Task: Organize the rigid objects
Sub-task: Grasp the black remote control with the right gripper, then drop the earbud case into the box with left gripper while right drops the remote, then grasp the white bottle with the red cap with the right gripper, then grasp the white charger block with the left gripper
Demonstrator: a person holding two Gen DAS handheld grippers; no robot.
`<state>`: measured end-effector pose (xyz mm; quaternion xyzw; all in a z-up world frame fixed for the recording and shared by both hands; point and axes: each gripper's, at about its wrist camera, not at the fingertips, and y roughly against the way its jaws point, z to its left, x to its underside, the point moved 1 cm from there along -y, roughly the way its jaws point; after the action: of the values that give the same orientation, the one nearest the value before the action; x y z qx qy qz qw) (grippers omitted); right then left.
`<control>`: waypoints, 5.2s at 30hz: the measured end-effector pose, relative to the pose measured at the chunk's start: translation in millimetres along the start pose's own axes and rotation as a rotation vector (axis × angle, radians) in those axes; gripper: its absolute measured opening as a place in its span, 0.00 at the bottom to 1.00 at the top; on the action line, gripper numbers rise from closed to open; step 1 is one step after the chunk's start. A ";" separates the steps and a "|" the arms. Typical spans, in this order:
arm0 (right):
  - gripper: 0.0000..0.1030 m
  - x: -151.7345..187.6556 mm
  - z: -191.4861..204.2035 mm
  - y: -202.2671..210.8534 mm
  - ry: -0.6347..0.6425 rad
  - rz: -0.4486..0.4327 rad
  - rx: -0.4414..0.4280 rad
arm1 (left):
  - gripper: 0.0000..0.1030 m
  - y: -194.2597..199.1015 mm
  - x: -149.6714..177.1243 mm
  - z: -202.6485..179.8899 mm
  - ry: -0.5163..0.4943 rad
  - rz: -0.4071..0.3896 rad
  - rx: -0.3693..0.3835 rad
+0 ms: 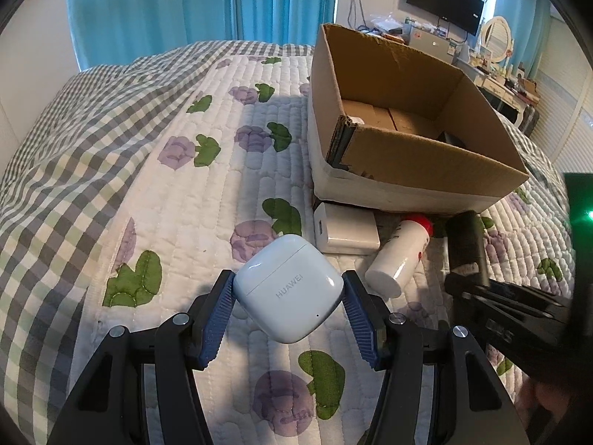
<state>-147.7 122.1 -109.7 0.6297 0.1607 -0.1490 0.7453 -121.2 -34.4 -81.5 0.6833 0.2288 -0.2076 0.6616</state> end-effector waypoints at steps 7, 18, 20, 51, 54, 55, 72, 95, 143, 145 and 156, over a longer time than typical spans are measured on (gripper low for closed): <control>0.18 20.8 -3.2 33.6 0.126 -0.025 0.039 | 0.58 5.8 2.0 -4.9 -0.009 0.015 0.018; 0.18 -9.8 -17.4 83.7 0.182 -0.135 0.004 | 0.58 51.1 -8.3 -26.2 -0.042 -0.015 0.033; 0.18 -15.8 -13.9 97.7 0.202 -0.168 0.002 | 0.58 62.2 -16.9 -30.5 -0.047 -0.028 0.043; 0.18 -190.2 -41.5 56.4 0.213 -0.303 -0.059 | 0.65 -59.4 -158.5 -96.8 -0.157 -0.071 0.113; 0.18 -189.8 -44.0 50.7 0.208 -0.291 -0.045 | 0.68 -43.3 -156.8 -97.2 -0.163 -0.102 0.118; 0.18 -189.7 -44.1 53.0 0.207 -0.294 -0.043 | 0.68 -37.9 -156.9 -96.9 -0.167 -0.112 0.115; 0.20 -186.7 -16.0 9.3 0.216 -0.229 -0.058 | 0.68 7.7 -135.4 -36.7 -0.123 -0.233 0.037; 0.91 -43.2 -52.3 93.9 0.192 -0.291 0.063 | 0.92 3.4 -22.5 -15.7 -0.002 -0.059 0.030; 0.35 -33.2 1.6 9.7 0.216 -0.027 0.040 | 0.92 -10.2 -23.7 -1.9 -0.061 -0.043 -0.054; 0.35 -34.5 -9.2 25.8 0.258 -0.038 0.074 | 0.92 -11.8 -22.4 -7.5 -0.058 -0.033 -0.021; 0.35 -48.9 -53.4 21.0 0.325 -0.067 0.102 | 0.92 -47.2 -25.6 -42.2 -0.087 0.035 -0.035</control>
<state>-185.8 179.2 -78.4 0.6766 0.2923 -0.0780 0.6713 -170.4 7.7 -103.0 0.6657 0.1915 -0.2214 0.6864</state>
